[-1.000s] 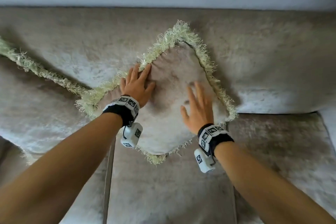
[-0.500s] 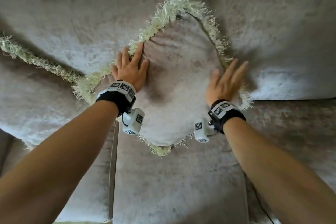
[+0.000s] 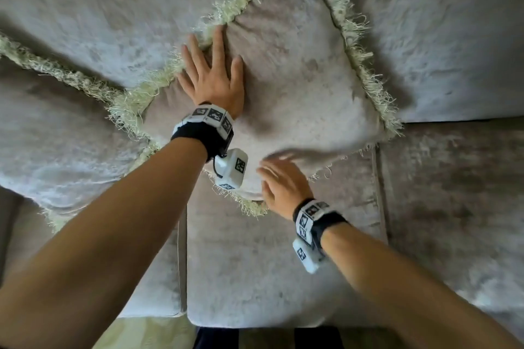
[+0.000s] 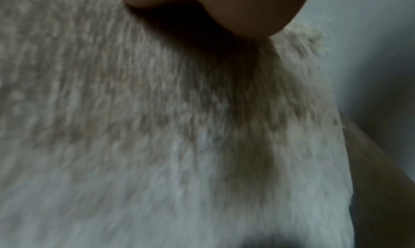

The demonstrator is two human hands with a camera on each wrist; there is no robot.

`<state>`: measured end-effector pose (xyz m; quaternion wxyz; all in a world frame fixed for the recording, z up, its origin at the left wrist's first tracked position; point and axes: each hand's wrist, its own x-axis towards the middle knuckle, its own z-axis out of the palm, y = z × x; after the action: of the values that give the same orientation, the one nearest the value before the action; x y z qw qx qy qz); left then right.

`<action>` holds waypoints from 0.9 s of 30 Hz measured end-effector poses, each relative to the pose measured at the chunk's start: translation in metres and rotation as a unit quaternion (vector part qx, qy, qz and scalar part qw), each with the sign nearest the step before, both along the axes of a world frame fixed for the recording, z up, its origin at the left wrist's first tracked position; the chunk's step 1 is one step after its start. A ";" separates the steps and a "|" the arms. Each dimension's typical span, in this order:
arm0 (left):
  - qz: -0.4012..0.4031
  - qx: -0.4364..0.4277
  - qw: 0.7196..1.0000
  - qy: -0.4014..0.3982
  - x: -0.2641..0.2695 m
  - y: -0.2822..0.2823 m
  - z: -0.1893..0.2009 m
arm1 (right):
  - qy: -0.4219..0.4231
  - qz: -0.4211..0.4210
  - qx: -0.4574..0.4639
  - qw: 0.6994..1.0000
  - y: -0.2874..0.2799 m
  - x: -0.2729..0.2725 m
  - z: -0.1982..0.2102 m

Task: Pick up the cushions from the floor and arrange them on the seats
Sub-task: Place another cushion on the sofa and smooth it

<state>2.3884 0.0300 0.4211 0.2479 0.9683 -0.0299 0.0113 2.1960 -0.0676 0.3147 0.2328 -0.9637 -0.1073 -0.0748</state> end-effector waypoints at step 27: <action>-0.013 0.028 0.999 -0.030 -0.039 0.035 -0.029 | 0.498 0.091 -0.011 0.862 0.021 -0.078 -0.042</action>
<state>2.3490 0.0655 0.3923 0.2199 0.9736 -0.0502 0.0359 2.1181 -0.0465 0.2723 0.2507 -0.8608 -0.0654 0.4381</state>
